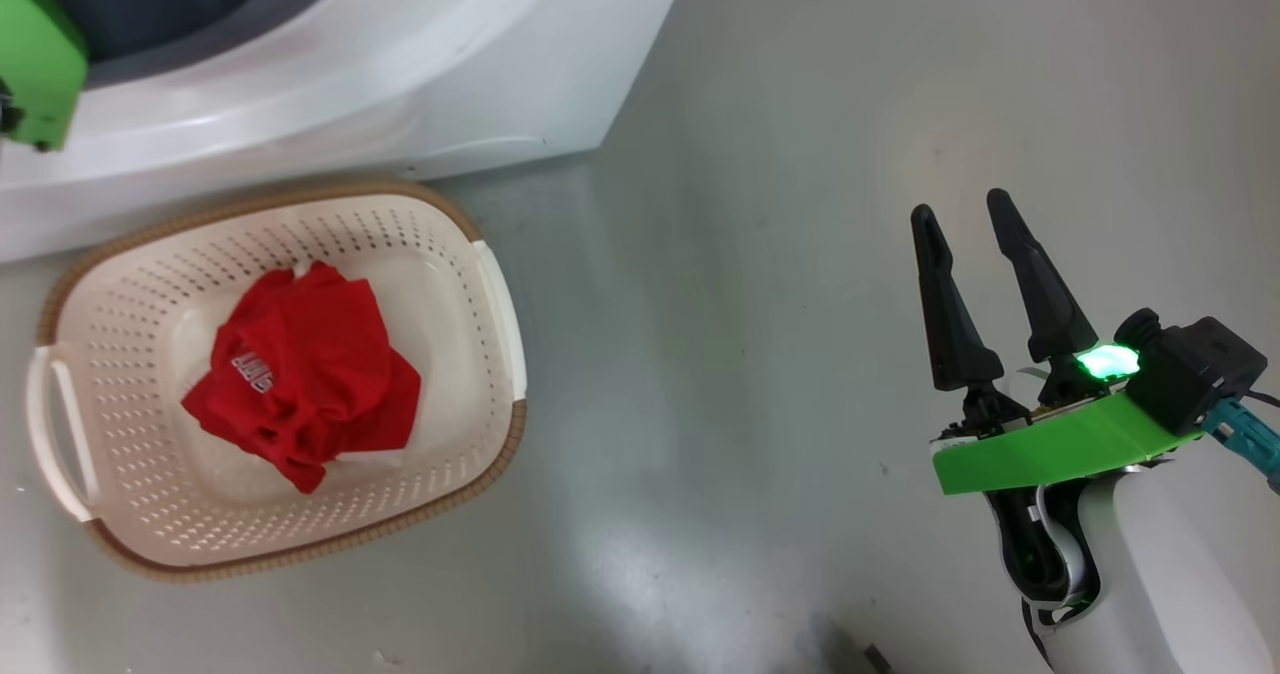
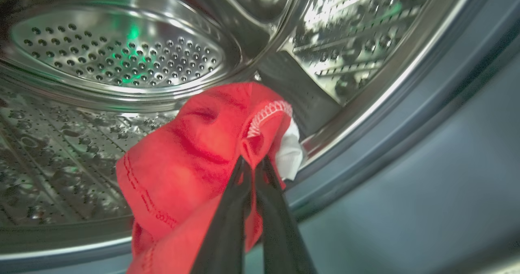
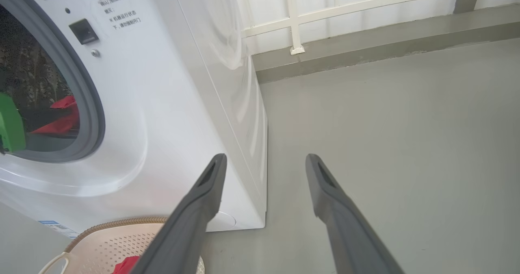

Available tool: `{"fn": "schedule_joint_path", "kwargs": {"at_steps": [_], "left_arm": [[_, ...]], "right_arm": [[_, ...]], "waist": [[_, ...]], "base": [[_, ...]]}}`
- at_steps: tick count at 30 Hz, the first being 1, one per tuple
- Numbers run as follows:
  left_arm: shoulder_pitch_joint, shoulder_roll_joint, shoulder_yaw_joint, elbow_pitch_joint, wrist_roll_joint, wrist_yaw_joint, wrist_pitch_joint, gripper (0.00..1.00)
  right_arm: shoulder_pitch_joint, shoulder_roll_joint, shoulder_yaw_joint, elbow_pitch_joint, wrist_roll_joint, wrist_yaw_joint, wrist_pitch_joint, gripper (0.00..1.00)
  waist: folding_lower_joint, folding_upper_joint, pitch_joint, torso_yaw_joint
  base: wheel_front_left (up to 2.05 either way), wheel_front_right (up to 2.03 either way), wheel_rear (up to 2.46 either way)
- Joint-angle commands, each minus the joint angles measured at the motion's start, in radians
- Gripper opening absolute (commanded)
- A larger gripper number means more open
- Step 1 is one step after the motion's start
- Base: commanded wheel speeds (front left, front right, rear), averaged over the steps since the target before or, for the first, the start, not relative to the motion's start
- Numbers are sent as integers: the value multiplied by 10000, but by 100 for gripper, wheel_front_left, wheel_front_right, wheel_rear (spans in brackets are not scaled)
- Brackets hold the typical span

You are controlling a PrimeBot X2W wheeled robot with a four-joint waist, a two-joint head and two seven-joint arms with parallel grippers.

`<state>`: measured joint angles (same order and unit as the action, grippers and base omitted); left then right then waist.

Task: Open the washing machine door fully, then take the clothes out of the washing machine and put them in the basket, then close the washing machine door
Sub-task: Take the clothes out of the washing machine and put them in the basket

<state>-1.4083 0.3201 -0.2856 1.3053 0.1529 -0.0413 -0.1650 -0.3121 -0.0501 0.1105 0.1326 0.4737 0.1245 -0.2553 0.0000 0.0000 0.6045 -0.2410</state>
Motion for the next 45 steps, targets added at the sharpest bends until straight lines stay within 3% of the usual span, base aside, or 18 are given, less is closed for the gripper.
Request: {"fn": "schedule_joint_path", "kwargs": {"at_steps": [1,8,18,30,45], "left_arm": [[164,316,359,-170,-359,100,-281,0],[1360,-260,1746,-688,-2097,-67,-949,0],[4622,-824,3378,-4325,-3590,-403,-965,0],[7510,-1853,4683,-7681,-3985,-809,-967,0],[9923,-2371,4840,-11549,-4004,-890,-967,0]], "right_arm": [[77,-1,137,-172,-68,62,-65,100],[353,-1,-57,-57,-275,62,-65,100],[1037,-1,-285,65,-644,62,-65,100],[2050,-1,-818,133,-923,62,-65,100],[2539,-1,-1019,146,-1010,62,-65,100]], "waist": [[0,0,-265,145],[0,0,-1169,407],[0,0,-2412,754],[0,0,-3655,1261],[0,0,-4351,1564]], "base": [[0,0,0],[0,0,0],[0,0,0],[0,0,0],[0,0,0]]}}
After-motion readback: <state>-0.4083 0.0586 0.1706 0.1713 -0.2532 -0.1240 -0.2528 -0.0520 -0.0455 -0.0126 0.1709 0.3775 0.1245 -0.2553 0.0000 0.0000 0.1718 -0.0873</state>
